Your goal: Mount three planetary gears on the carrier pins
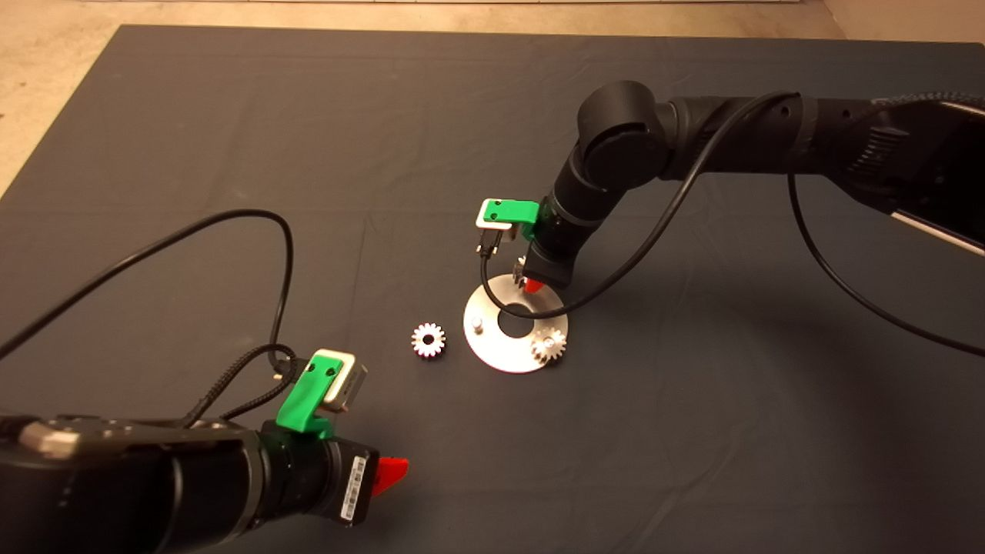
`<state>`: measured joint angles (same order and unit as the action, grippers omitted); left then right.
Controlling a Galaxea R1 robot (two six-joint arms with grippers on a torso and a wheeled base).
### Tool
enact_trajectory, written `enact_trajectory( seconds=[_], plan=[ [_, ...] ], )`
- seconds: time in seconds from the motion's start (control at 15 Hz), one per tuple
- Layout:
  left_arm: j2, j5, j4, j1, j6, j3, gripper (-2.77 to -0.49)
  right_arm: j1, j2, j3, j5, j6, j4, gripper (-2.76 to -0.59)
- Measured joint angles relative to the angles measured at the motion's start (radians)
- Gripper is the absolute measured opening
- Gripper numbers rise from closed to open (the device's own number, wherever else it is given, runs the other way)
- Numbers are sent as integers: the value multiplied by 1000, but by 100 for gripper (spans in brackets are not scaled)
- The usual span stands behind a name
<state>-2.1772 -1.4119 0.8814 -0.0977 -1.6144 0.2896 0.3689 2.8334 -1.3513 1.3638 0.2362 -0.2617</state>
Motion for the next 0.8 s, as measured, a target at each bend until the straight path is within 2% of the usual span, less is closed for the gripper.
enact_trajectory(
  seconds=[0.4, 0.8],
  plan=[
    [0, 0, 0, 0, 0, 0, -151, 2, 1, 0, 20, -1, 4, -234],
    [0, 0, 0, 0, 0, 0, -151, 2, 0, 0, 21, -3, 6, -235]
  ],
)
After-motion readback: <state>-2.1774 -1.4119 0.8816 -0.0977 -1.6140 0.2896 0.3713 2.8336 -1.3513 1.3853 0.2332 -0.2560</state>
